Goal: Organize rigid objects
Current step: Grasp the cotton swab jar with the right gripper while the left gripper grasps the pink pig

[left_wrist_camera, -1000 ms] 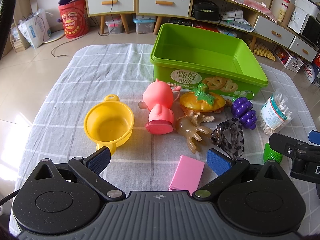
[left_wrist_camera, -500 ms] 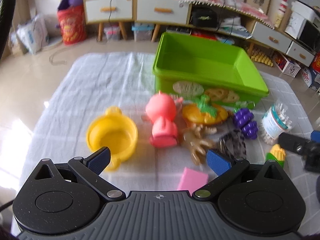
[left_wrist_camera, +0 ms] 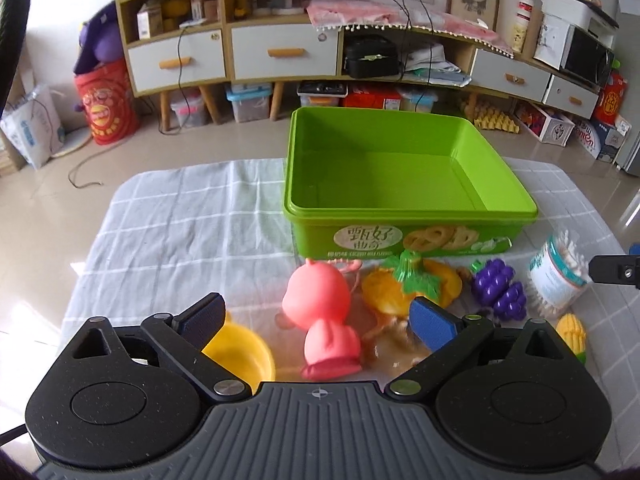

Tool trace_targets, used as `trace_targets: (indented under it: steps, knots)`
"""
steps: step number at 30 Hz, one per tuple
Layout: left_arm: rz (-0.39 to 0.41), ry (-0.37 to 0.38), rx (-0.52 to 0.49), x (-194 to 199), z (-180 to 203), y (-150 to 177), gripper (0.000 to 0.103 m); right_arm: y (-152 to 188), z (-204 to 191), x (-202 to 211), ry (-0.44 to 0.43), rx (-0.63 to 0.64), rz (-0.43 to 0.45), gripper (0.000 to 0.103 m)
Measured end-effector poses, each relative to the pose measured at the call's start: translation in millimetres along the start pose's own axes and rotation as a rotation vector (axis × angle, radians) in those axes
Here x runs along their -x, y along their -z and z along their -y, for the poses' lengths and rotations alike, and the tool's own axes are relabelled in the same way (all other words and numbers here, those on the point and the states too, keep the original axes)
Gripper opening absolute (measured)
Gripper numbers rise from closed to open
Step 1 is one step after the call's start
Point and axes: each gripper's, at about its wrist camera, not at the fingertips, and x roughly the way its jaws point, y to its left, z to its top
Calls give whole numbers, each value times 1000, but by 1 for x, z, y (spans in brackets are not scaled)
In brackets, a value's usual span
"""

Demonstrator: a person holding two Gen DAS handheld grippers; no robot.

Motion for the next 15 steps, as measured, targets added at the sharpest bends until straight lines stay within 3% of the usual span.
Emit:
trace_targets:
  steps: [5, 10, 15]
  knots:
    - [-45, 23, 94, -20, -12, -1, 89, -5, 36, -18, -105, -224, -41, 87]
    - [-78, 46, 188, -34, -25, 1, 74, -4, 48, -35, -133, -335, -71, 83]
    - [-81, 53, 210, -43, -23, 1, 68, -4, 55, -46, -131, -424, -84, 78]
